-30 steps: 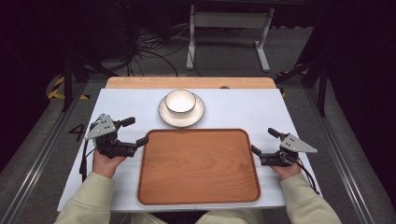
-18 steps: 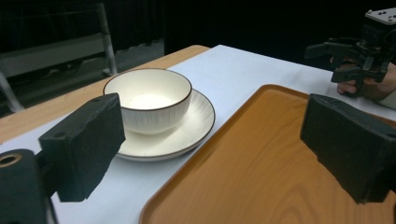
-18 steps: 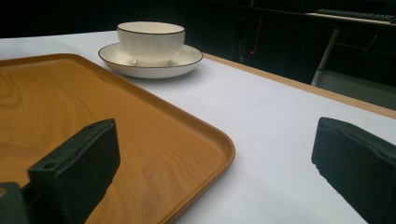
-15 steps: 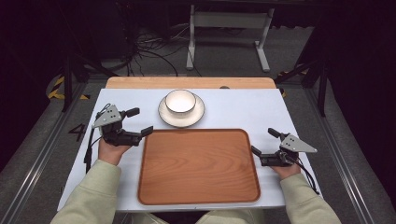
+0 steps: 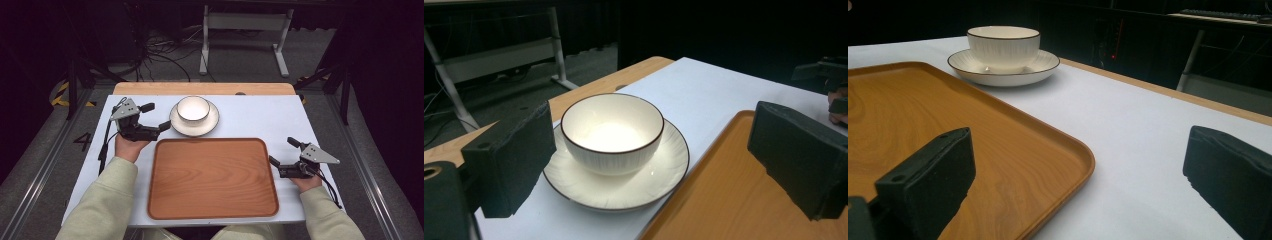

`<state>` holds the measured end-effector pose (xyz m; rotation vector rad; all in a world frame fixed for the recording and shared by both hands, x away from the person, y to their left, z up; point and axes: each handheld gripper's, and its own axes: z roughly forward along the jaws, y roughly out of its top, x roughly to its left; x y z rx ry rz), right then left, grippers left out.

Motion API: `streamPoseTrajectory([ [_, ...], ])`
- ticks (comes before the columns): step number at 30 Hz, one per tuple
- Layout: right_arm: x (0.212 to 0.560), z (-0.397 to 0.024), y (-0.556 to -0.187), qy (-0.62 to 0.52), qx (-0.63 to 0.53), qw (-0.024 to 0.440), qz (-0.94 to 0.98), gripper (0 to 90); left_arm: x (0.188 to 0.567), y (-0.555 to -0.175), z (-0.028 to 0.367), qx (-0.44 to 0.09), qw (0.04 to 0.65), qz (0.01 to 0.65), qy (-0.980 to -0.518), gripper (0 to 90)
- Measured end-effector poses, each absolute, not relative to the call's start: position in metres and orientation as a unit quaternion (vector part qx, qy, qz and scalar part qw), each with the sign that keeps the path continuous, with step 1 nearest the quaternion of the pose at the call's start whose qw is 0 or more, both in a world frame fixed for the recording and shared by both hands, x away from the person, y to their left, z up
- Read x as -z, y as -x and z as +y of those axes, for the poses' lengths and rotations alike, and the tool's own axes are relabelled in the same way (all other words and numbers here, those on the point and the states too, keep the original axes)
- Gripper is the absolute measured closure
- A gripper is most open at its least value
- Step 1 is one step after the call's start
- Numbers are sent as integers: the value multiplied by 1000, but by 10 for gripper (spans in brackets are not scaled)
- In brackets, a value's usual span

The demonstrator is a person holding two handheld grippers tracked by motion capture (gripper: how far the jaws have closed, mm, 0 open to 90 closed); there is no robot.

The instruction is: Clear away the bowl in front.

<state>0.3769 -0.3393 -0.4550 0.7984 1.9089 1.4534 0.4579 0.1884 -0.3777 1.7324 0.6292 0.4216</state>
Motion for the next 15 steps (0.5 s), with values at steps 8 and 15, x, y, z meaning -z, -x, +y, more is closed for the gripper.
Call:
streamPoseTrajectory([
  [8,455,-340,-377,-304,-547,303,719,11,375,-472,179,-171,579,270,-750,69],
  [15,455,-339,-377,-302,-547,303,720,11,370,-487,167,-162,574,269,-757,71],
])
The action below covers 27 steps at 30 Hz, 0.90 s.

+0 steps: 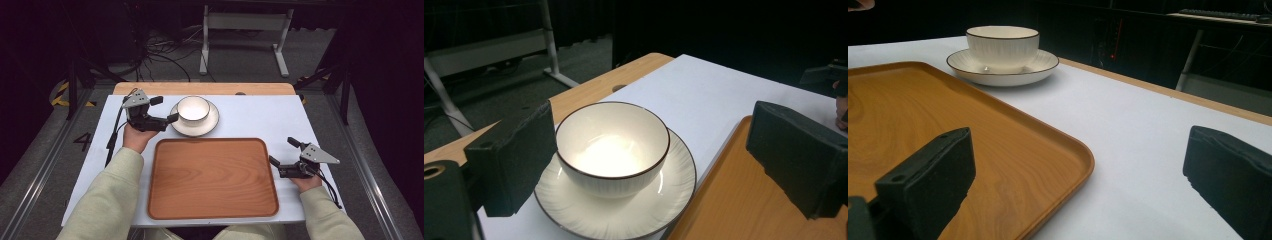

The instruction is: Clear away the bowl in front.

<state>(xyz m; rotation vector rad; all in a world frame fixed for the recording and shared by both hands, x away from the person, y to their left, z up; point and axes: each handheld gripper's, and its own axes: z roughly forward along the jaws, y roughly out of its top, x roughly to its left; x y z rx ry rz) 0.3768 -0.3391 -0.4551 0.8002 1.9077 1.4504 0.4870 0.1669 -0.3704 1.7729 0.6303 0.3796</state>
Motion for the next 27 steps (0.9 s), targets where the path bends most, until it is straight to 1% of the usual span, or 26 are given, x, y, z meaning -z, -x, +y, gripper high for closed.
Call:
streamPoseTrajectory([
  [9,455,-339,-377,-304,-545,304,720,11,369,-501,153,-152,561,267,-769,73],
  [24,455,-338,-377,-304,-543,305,721,11,363,-523,136,-165,546,273,-775,67],
  [27,455,-338,-376,-301,-542,307,722,11,362,-528,133,-165,553,275,-769,56],
])
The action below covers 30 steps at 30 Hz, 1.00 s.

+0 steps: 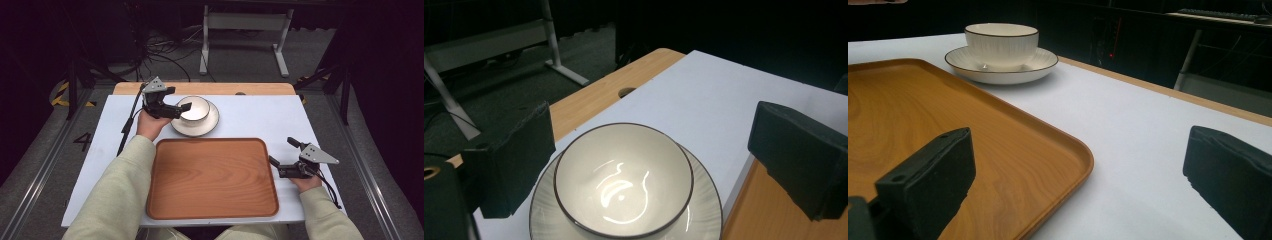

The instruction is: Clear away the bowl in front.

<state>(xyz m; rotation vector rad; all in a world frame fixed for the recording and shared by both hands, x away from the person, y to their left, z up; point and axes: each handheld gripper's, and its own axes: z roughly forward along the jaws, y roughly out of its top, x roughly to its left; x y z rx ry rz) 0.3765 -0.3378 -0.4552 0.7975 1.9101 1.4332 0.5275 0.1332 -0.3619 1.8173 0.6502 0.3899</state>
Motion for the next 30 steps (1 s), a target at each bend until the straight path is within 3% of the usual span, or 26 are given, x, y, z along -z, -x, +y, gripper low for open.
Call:
streamPoseTrajectory([
  [14,455,-337,-376,-301,-538,308,725,12,364,-538,111,-158,508,245,-810,66],
  [30,455,-337,-376,-302,-537,309,724,15,380,-548,103,-106,455,244,-850,137],
])
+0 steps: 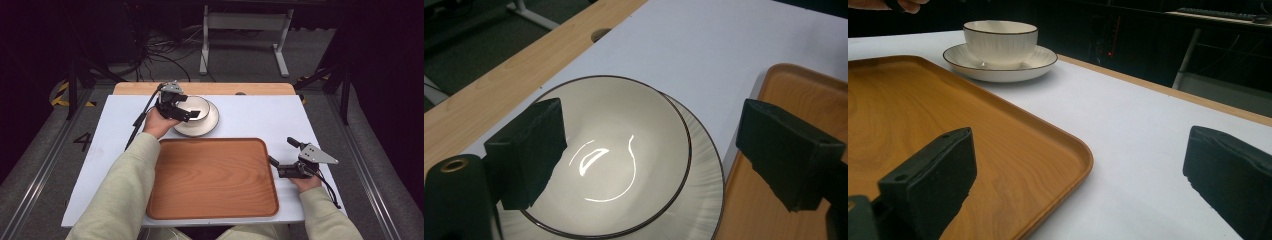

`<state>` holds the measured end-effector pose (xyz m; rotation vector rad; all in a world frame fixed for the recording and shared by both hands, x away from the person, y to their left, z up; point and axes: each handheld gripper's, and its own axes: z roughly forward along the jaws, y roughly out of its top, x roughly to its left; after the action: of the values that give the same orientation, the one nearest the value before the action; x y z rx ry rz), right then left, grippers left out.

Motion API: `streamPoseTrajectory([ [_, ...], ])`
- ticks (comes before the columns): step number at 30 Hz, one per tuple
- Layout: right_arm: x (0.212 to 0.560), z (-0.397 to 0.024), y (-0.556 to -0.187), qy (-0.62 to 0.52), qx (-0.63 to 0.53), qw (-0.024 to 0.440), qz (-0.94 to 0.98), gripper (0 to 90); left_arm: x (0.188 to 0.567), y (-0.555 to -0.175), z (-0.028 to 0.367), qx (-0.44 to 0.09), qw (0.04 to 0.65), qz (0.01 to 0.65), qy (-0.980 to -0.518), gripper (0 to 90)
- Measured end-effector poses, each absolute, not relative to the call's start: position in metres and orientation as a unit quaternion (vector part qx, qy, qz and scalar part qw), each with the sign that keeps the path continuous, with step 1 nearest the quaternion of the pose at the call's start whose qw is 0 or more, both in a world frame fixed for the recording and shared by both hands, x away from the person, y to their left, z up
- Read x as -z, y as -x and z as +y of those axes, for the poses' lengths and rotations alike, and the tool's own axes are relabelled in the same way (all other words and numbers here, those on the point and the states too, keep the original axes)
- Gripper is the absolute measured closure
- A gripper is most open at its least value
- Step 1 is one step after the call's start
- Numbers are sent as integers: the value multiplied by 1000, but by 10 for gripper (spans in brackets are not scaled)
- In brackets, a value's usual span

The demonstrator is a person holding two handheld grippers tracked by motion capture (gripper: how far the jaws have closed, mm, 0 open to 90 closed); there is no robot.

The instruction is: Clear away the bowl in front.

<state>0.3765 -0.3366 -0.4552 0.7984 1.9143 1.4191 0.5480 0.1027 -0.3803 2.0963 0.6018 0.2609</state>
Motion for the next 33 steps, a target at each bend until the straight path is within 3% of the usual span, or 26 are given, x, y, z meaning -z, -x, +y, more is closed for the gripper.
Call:
streamPoseTrajectory([
  [8,455,-336,-376,-302,-535,311,725,17,391,-551,95,-88,424,262,-863,212],
  [16,455,-336,-376,-303,-535,311,725,18,397,-550,87,-69,407,241,-878,280],
  [28,455,-336,-376,-303,-533,312,726,19,410,-549,74,-89,335,240,-907,399],
  [33,455,-336,-376,-302,-534,312,725,20,412,-548,70,-101,317,236,-913,558],
])
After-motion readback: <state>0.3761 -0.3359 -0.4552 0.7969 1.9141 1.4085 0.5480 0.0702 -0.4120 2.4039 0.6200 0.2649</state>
